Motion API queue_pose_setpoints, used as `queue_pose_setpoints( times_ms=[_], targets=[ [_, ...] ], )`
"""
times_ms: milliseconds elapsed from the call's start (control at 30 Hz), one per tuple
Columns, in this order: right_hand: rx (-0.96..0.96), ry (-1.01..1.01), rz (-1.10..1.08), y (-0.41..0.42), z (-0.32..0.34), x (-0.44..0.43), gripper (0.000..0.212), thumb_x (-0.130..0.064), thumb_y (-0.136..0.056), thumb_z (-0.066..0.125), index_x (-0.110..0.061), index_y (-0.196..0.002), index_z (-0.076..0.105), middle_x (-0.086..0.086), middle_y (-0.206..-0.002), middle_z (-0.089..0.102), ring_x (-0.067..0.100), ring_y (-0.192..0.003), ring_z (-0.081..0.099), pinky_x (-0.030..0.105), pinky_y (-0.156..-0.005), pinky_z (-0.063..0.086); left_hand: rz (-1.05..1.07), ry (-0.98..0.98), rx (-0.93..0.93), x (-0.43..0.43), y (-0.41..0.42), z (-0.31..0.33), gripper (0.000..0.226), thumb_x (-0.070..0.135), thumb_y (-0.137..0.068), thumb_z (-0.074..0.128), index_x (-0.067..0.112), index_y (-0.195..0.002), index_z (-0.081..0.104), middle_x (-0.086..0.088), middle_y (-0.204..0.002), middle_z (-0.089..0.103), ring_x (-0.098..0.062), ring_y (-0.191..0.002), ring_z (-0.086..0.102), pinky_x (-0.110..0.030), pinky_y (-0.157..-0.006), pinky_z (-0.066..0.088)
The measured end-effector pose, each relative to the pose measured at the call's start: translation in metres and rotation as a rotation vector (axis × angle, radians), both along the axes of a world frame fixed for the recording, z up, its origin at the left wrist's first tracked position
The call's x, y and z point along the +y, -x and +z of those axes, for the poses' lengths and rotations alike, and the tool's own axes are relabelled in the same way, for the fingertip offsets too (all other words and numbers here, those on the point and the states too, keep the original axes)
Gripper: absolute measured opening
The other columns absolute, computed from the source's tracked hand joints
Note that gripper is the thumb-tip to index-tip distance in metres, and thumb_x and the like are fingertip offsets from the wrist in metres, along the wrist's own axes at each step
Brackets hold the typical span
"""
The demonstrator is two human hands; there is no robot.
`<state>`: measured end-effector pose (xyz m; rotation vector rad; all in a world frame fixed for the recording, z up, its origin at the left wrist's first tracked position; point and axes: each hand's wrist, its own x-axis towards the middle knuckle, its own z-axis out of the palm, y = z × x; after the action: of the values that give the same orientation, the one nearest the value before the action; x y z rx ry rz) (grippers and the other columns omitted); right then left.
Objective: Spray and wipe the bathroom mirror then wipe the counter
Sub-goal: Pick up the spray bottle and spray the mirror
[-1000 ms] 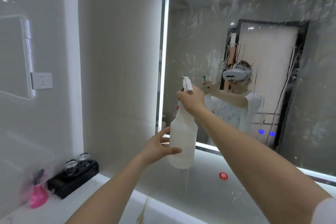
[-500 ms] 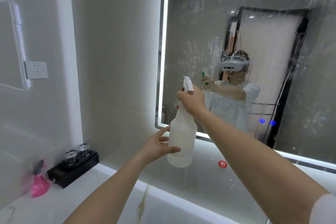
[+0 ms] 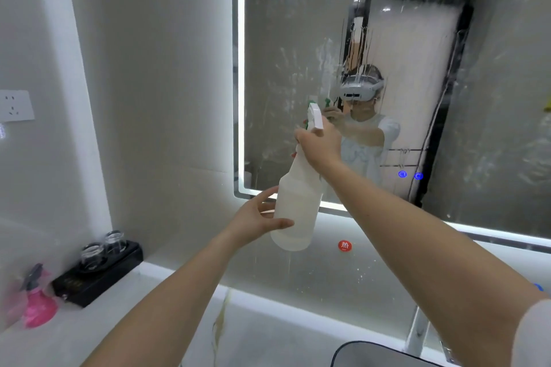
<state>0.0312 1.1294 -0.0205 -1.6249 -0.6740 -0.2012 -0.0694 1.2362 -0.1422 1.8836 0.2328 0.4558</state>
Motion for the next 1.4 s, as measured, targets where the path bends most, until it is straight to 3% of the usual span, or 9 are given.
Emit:
queue_pose_setpoints(
  times_ms=[133, 333, 433, 567, 667, 867, 1000, 1133, 1400],
  targets=[
    [-0.016, -0.011, -0.042, -0.008, 0.005, -0.015, 0.007, -0.009, -0.076, 0.053, -0.010, -0.083, 0.051, 0.012, -0.082, 0.059, 0.025, -0.051, 0.066, 0.038, -0.055, 0.056, -0.038, -0.042, -0.001, -0.009, -0.011, 0.005, 0.068, 0.020, -0.071, 0.084, 0.049, -0.120, 0.047, 0.009, -0.112, 0.067, -0.002, -0.093, 0.068, -0.022, -0.083, 0.050],
    [-0.042, 0.007, -0.092, -0.019, 0.006, -0.034, 0.005, -0.013, -0.072, 0.050, -0.011, -0.076, 0.049, 0.018, -0.078, 0.064, 0.030, -0.059, 0.067, 0.045, -0.060, 0.059, -0.074, -0.058, -0.004, -0.029, -0.025, 0.007, 0.064, 0.021, -0.072, 0.083, 0.058, -0.108, 0.045, 0.018, -0.104, 0.066, 0.003, -0.088, 0.067, -0.014, -0.074, 0.047],
    [-0.038, -0.008, -0.107, -0.025, 0.010, -0.048, 0.004, -0.008, -0.078, 0.051, -0.011, -0.080, 0.048, 0.017, -0.084, 0.061, 0.020, -0.049, 0.062, 0.022, -0.042, 0.049, -0.087, -0.062, -0.007, -0.038, -0.032, 0.012, 0.066, 0.020, -0.072, 0.083, 0.056, -0.112, 0.046, 0.014, -0.106, 0.066, 0.002, -0.089, 0.067, -0.011, -0.072, 0.046],
    [-0.083, 0.060, -0.153, -0.034, 0.004, -0.064, 0.002, -0.007, -0.078, 0.051, -0.009, -0.077, 0.050, 0.006, -0.071, 0.052, 0.015, -0.054, 0.048, 0.010, -0.037, 0.032, -0.127, -0.060, 0.004, -0.055, -0.042, 0.003, 0.068, 0.019, -0.072, 0.082, 0.050, -0.120, 0.045, 0.012, -0.110, 0.066, 0.001, -0.090, 0.068, -0.013, -0.073, 0.046],
    [-0.106, 0.101, -0.155, -0.037, -0.004, -0.075, 0.005, -0.007, -0.077, 0.051, -0.010, -0.073, 0.049, 0.004, -0.068, 0.050, 0.016, -0.058, 0.045, 0.017, -0.045, 0.035, -0.152, -0.053, 0.004, -0.069, -0.049, -0.007, 0.069, 0.016, -0.073, 0.082, 0.046, -0.123, 0.044, 0.013, -0.110, 0.066, 0.000, -0.090, 0.068, -0.010, -0.068, 0.047],
    [-0.081, -0.005, -0.175, -0.043, 0.002, -0.105, 0.007, -0.004, -0.078, 0.053, -0.011, -0.080, 0.055, -0.003, -0.064, 0.050, 0.004, -0.050, 0.048, 0.018, -0.051, 0.040, -0.170, -0.080, -0.004, -0.084, -0.066, 0.001, 0.077, 0.021, -0.071, 0.084, 0.039, -0.134, 0.044, 0.008, -0.113, 0.065, 0.000, -0.091, 0.067, -0.008, -0.067, 0.048],
    [-0.109, 0.037, -0.078, -0.040, 0.010, -0.120, 0.020, 0.004, -0.077, 0.053, -0.014, -0.067, 0.049, -0.003, -0.057, 0.046, -0.001, -0.034, 0.042, 0.013, -0.039, 0.036, -0.158, -0.109, -0.016, -0.100, -0.080, 0.002, 0.083, 0.024, -0.067, 0.086, 0.035, -0.137, 0.043, 0.002, -0.115, 0.063, -0.001, -0.093, 0.066, -0.009, -0.067, 0.048],
    [-0.155, 0.104, -0.045, -0.042, 0.018, -0.124, 0.025, 0.004, -0.076, 0.052, -0.015, -0.062, 0.044, -0.004, -0.053, 0.042, 0.000, -0.032, 0.039, 0.016, -0.039, 0.033, -0.162, -0.119, -0.030, -0.109, -0.087, 0.001, 0.086, 0.029, -0.067, 0.085, 0.037, -0.140, 0.040, 0.001, -0.118, 0.061, -0.002, -0.094, 0.065, -0.012, -0.071, 0.048],
    [-0.079, 0.103, 0.018, -0.046, 0.021, -0.118, 0.020, 0.004, -0.078, 0.052, -0.015, -0.070, 0.049, 0.002, -0.064, 0.050, 0.001, -0.033, 0.049, 0.014, -0.038, 0.038, -0.144, -0.127, -0.017, -0.102, -0.079, 0.006, 0.086, 0.030, -0.067, 0.085, 0.037, -0.141, 0.040, 0.002, -0.115, 0.061, -0.007, -0.094, 0.066, -0.019, -0.078, 0.050]
  ],
)
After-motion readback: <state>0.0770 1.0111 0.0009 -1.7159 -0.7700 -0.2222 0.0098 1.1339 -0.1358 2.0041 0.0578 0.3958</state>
